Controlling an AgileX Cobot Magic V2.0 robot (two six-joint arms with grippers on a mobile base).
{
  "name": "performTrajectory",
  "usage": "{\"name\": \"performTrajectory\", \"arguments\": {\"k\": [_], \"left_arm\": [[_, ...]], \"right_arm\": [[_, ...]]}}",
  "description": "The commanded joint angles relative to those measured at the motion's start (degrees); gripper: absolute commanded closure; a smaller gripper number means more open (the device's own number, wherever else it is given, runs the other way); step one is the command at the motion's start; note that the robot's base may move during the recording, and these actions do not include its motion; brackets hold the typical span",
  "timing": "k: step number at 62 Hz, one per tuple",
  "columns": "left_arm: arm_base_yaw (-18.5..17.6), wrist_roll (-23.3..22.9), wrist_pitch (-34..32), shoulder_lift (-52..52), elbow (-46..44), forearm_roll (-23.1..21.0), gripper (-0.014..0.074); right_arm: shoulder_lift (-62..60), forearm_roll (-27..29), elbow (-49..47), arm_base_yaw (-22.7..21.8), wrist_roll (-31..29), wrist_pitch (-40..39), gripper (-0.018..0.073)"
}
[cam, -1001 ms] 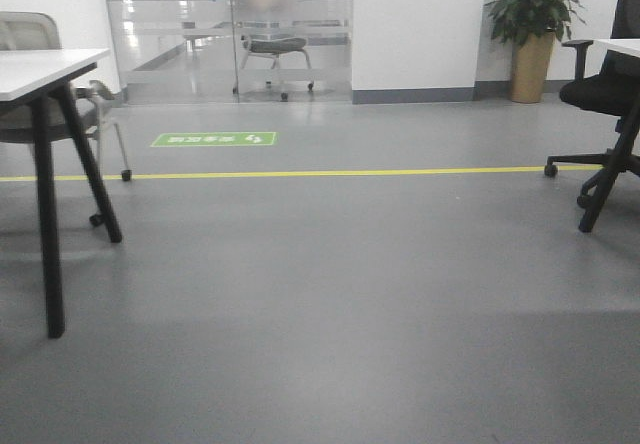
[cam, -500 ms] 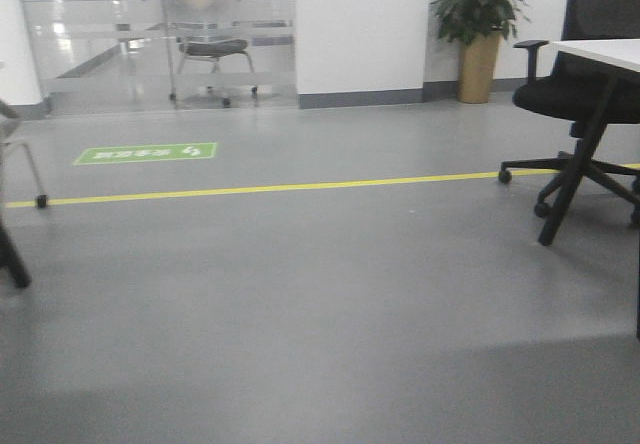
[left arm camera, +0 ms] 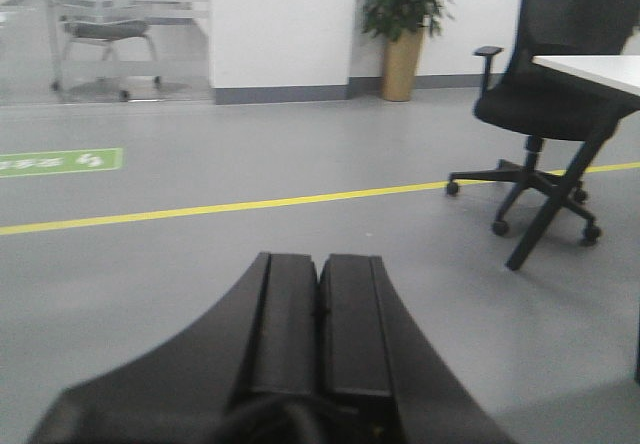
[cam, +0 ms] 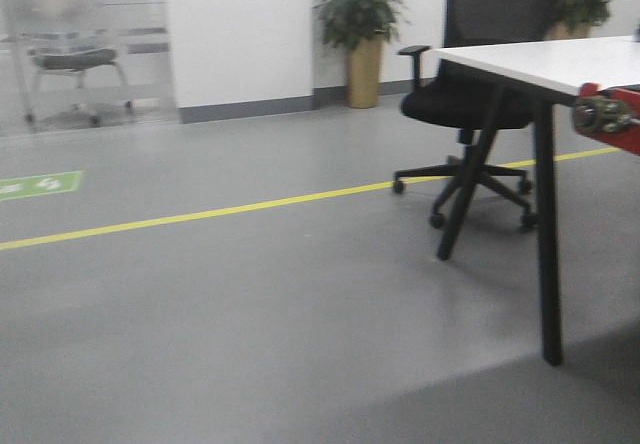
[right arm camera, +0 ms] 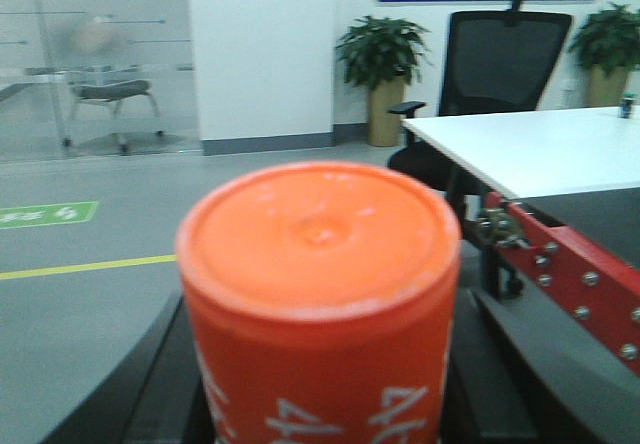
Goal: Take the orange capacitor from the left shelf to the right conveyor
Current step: 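Drive the base to the red conveyor holding the capacitor in the right gripper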
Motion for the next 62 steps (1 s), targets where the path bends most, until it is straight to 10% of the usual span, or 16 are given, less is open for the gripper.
{"name": "performTrajectory", "arguments": {"k": [1, 62], "left_arm": [[-0.1, 0.0, -4.8, -0.7, -0.2, -0.2, 0.0723], [-0.1, 0.0, -4.8, -0.7, -0.2, -0.2, 0.0723]], "right_arm": [[0.9, -0.7, -1.5, 0.1, -0.3, -4.9, 0.0403], [1.0, -0.7, -1.5, 0.1, -0.3, -4.9, 0.0403]]}}
